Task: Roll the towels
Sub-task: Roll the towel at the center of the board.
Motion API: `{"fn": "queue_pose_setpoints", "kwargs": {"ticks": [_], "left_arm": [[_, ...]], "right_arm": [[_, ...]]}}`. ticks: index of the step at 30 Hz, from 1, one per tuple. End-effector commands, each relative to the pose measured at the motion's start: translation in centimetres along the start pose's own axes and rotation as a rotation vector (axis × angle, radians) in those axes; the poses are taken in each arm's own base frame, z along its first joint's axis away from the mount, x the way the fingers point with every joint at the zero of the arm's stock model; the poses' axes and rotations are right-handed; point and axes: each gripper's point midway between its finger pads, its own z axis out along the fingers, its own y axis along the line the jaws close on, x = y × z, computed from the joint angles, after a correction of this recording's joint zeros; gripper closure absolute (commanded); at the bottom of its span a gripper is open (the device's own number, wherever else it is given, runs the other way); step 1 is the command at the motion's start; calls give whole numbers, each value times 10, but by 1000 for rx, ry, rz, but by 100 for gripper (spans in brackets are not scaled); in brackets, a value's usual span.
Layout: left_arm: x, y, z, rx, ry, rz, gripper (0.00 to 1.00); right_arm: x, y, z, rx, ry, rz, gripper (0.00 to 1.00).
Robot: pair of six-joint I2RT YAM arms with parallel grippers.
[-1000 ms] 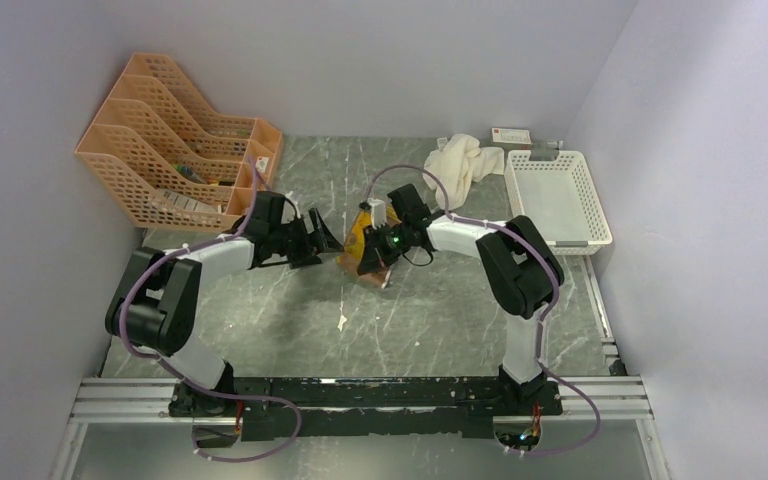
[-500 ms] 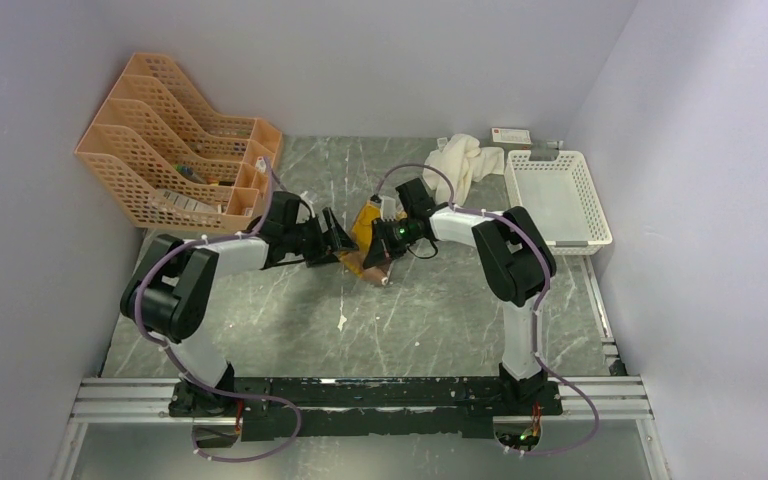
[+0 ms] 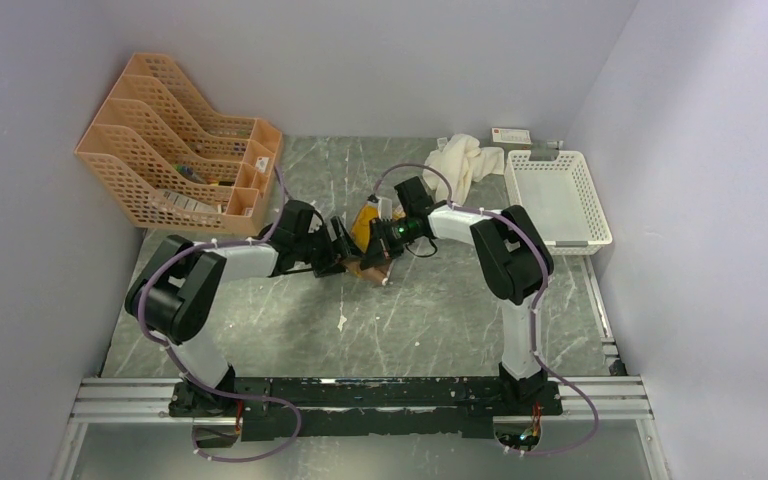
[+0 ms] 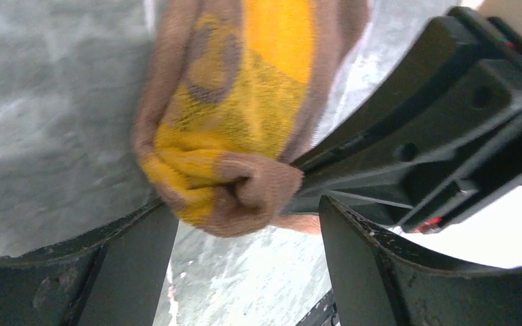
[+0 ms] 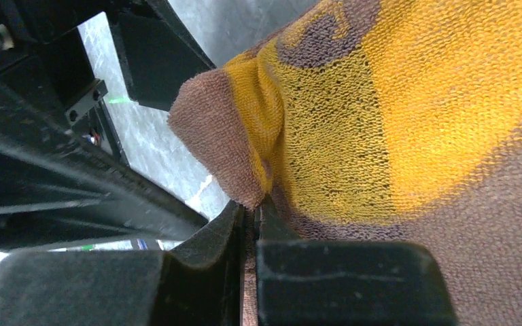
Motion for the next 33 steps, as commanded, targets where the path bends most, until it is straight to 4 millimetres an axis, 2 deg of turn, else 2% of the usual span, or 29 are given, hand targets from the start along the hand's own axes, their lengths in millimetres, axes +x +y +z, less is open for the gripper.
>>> {"fn": "queue_pose_setpoints", "kwargs": {"ticks": [1, 4, 11, 18, 21, 26, 33], "left_arm": [[0, 29, -1, -143, -60, -75, 14], [-7, 40, -4, -205, -102, -105, 15], [-18, 41, 0, -202, -146, -163, 16], [-10, 54, 5, -244, -115, -183, 35], [-11, 58, 3, -247, -121, -197, 39], [-19, 56, 0, -225, -99, -185, 34], [-19, 27, 3, -127, 76, -143, 19]], "right_arm": [[0, 2, 6, -43, 11, 16, 100], [3, 1, 5, -42, 20, 14, 100], [7, 0, 4, -34, 29, 12, 100], [10, -1, 5, -33, 31, 14, 100], [11, -2, 5, -30, 34, 15, 100], [14, -5, 6, -18, 45, 10, 100], [16, -15, 4, 40, 55, -6, 100]]}}
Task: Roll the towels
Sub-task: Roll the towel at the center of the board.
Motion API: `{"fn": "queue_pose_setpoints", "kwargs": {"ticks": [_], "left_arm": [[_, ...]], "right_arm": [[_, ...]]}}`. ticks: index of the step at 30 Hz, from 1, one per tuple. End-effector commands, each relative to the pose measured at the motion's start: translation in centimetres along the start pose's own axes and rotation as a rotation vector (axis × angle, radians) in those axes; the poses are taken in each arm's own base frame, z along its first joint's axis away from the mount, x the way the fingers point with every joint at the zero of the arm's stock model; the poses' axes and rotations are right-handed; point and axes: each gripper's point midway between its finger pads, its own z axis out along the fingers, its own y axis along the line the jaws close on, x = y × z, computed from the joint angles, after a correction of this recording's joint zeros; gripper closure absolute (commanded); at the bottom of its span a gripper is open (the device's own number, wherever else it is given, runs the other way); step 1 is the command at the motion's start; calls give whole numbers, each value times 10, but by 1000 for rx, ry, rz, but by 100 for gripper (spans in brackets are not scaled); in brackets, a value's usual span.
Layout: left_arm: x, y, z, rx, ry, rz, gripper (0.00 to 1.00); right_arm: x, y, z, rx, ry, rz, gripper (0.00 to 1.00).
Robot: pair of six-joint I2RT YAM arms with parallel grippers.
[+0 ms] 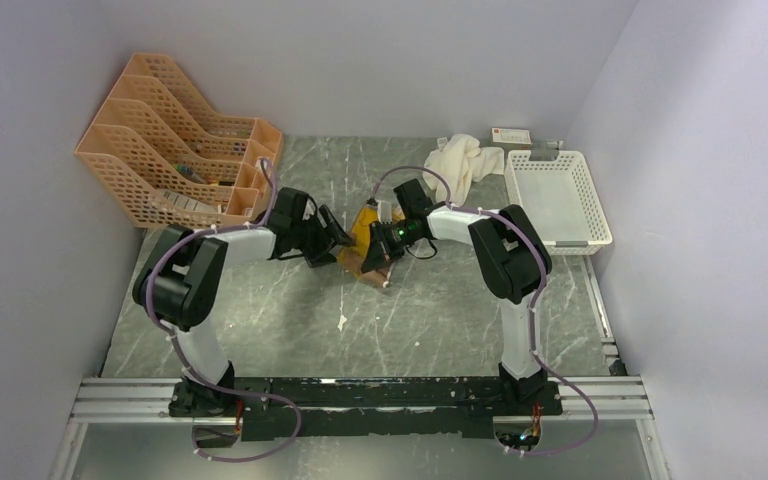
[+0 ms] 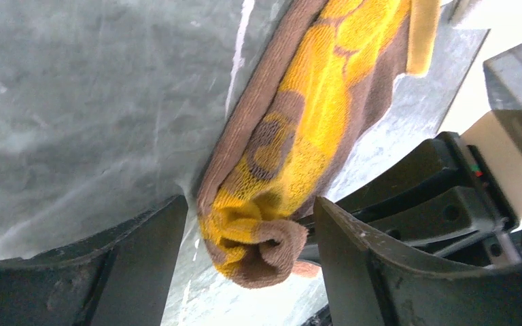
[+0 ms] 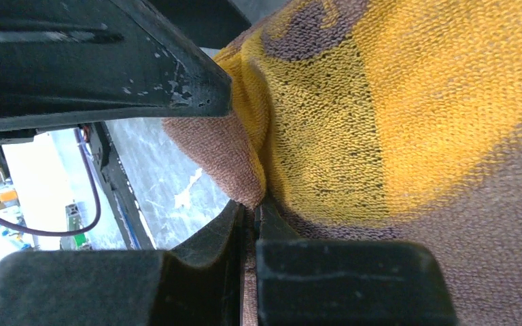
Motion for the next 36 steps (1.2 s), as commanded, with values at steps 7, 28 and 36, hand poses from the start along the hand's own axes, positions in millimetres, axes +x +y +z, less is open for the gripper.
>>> {"fn": "queue_pose_setpoints", "kwargs": {"ticks": [7, 28, 36], "left_arm": [[22, -28, -13, 125, 234, 109, 19], [-28, -35, -63, 147, 48, 712, 6], [2, -86, -123, 638, -283, 1329, 1]], "right_arm": [[11, -14, 0, 68, 39, -11, 100], [14, -18, -1, 82, 52, -52, 100], [15, -13, -4, 60, 56, -100, 100]]}}
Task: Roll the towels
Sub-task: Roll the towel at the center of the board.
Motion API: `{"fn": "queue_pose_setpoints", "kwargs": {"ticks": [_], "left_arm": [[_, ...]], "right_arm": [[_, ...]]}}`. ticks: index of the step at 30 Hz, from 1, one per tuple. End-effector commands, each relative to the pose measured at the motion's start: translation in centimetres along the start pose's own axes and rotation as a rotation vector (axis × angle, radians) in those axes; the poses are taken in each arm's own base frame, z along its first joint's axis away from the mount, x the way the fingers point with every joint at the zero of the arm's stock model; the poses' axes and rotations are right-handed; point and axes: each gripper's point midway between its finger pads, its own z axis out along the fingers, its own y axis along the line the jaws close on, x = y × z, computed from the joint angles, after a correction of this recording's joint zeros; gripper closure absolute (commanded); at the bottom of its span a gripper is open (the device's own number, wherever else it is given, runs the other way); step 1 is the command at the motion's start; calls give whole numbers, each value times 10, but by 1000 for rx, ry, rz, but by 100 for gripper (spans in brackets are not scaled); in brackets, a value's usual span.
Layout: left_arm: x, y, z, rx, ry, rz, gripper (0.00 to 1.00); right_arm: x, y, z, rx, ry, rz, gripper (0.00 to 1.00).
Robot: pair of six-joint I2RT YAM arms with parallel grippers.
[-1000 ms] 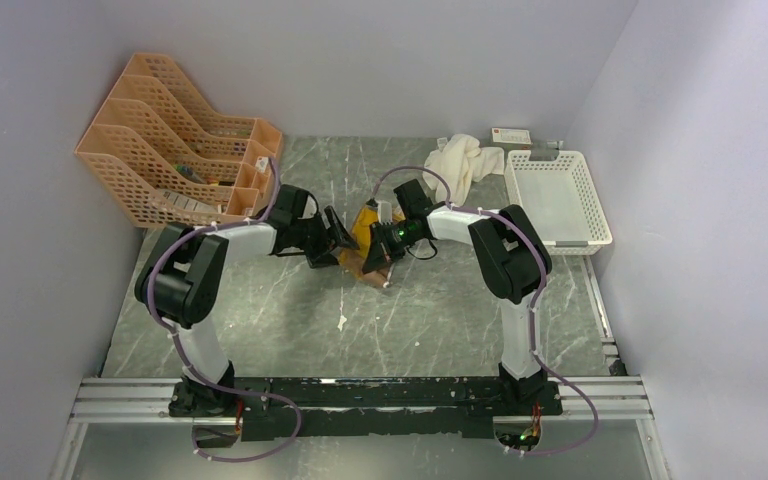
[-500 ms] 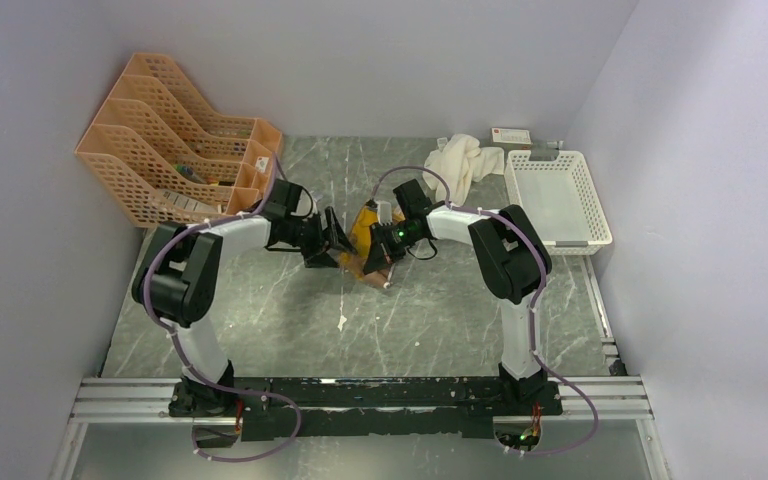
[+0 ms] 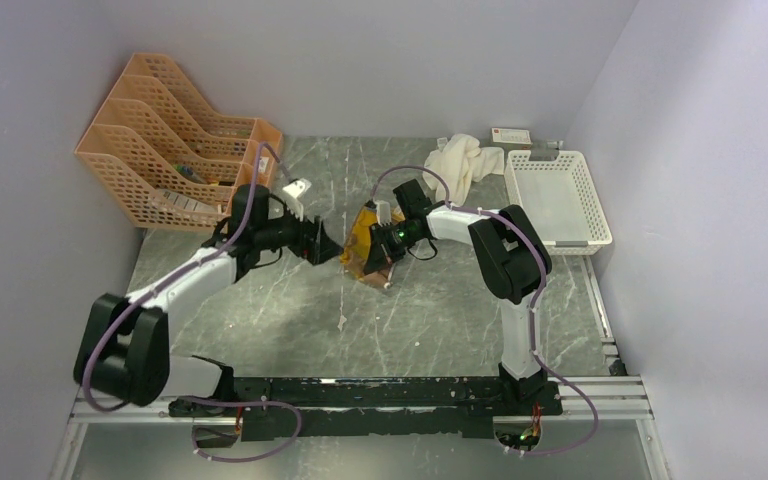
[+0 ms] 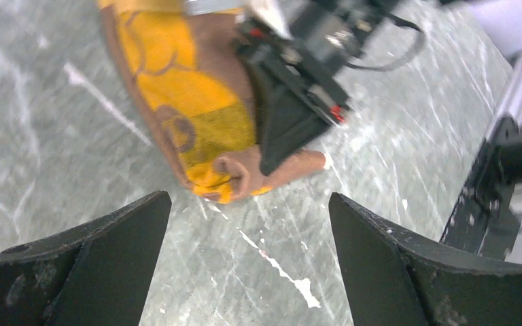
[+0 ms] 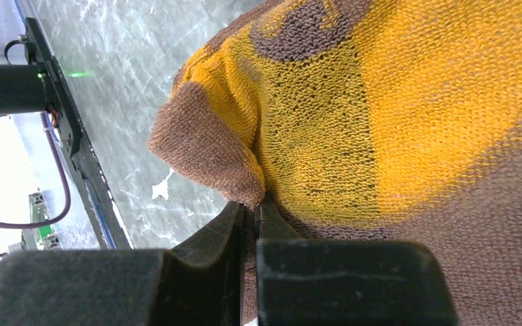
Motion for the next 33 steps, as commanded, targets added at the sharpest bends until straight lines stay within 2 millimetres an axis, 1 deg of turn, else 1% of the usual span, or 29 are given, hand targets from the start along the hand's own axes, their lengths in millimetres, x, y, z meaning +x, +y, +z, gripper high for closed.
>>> {"fn": "queue_pose_setpoints", "kwargs": {"ticks": [1, 2, 4, 7, 10, 11, 12, 14, 17, 20, 26, 29, 33], "left_arm": [[-19, -44, -20, 285, -186, 534, 1], [-14, -47, -21, 345, -161, 581, 1], [-9, -53, -19, 471, -114, 602, 1], [-3, -54, -2, 602, -53, 574, 2], [3, -48, 19, 633, -18, 583, 4], [5, -47, 23, 647, -9, 584, 5], [0, -47, 27, 663, -8, 586, 6], [2, -48, 32, 716, 11, 583, 7], [14, -51, 40, 768, 70, 567, 12], [26, -54, 46, 788, 110, 553, 18], [49, -43, 54, 747, 176, 546, 36], [55, -39, 58, 730, 178, 531, 36], [60, -28, 64, 676, 181, 524, 28]], "right_arm": [[9, -3, -2, 19, 30, -27, 100], [9, -3, -2, 14, 30, -28, 100], [8, -2, -1, 4, 25, -32, 100], [6, 0, -1, -7, 16, -42, 100], [1, 1, -1, -13, 5, -54, 100], [-1, 2, -1, -15, -1, -59, 100], [-2, 3, -1, -17, -3, -64, 100], [-3, 3, -1, -22, -7, -68, 100], [-3, 1, 0, -22, -9, -67, 100], [-3, 1, 0, -24, -8, -68, 100], [-5, 0, 0, -27, -8, -73, 100], [-6, 1, 0, -32, -9, -74, 100], [-8, 3, -1, -38, -12, -78, 100]]}}
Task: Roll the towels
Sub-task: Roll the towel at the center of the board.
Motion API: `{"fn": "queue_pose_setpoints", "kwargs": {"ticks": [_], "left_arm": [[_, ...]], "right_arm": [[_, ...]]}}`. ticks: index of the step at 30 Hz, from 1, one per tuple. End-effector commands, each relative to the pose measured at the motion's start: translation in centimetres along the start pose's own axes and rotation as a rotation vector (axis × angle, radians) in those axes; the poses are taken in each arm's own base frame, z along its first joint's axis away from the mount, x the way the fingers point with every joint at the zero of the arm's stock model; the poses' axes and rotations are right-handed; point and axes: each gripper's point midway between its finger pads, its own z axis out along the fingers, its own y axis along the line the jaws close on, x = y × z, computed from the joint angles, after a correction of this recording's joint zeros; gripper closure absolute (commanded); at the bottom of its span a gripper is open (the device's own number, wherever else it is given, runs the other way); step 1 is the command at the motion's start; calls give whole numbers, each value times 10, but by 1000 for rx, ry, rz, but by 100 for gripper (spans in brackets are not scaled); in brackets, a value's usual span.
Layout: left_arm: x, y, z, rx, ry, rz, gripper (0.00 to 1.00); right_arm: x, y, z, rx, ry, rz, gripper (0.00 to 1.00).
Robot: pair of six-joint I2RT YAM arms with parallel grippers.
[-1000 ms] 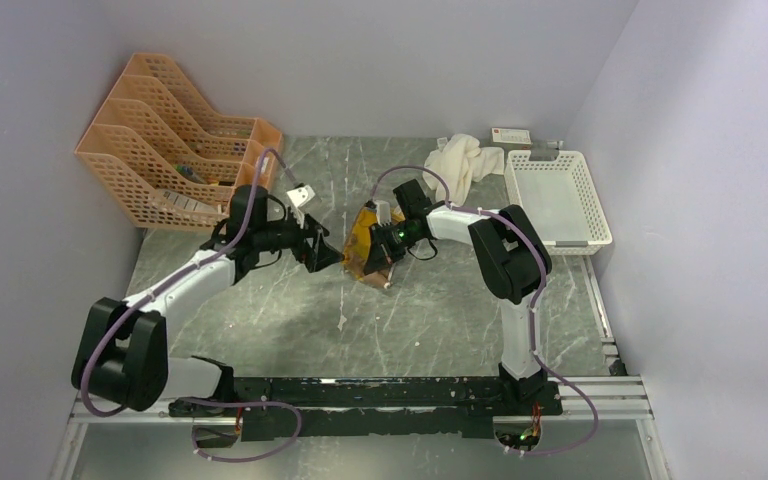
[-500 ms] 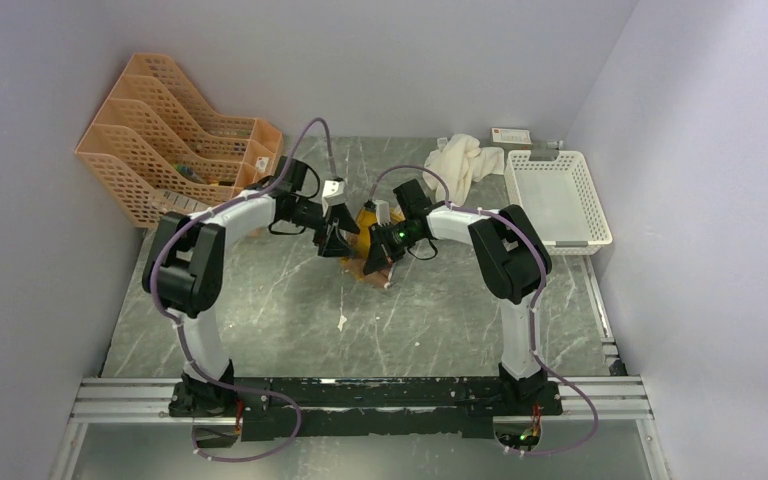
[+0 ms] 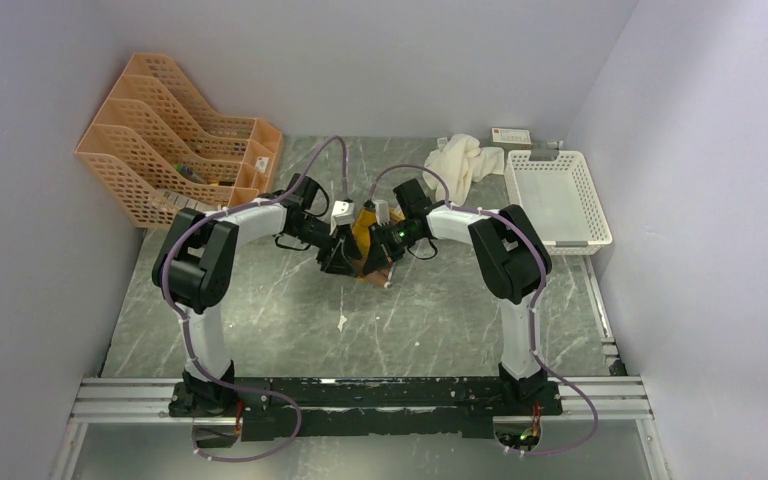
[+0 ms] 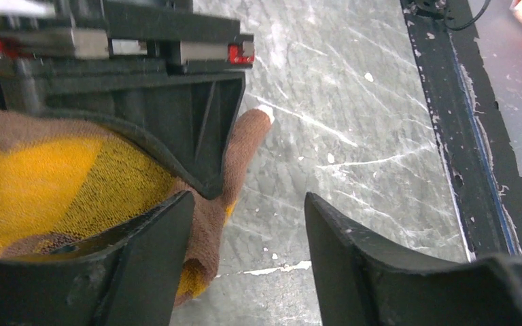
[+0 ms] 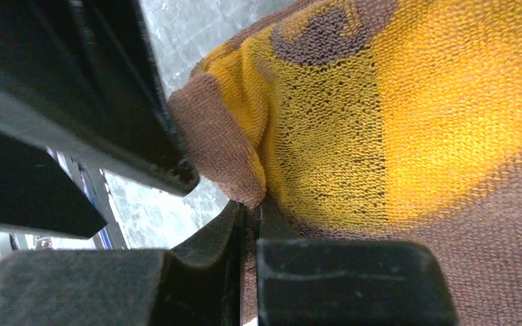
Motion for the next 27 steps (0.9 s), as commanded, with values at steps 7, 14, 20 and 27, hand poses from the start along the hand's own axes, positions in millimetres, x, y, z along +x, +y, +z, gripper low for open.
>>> {"fn": "queue_pose_setpoints", "kwargs": {"ticks": [7, 14, 20, 27], "left_arm": [[6, 26, 1, -84, -20, 30, 15], [-8, 35, -9, -139, -79, 52, 9], [7, 40, -5, -110, -49, 1, 10], [20, 30, 2, -37, -34, -40, 21]], "right_arm": [[-4, -1, 0, -10, -1, -18, 100], [0, -1, 1, -16, 4, -15, 100], [1, -1, 1, -20, 5, -15, 100], [2, 0, 1, -23, 5, -19, 100]]}}
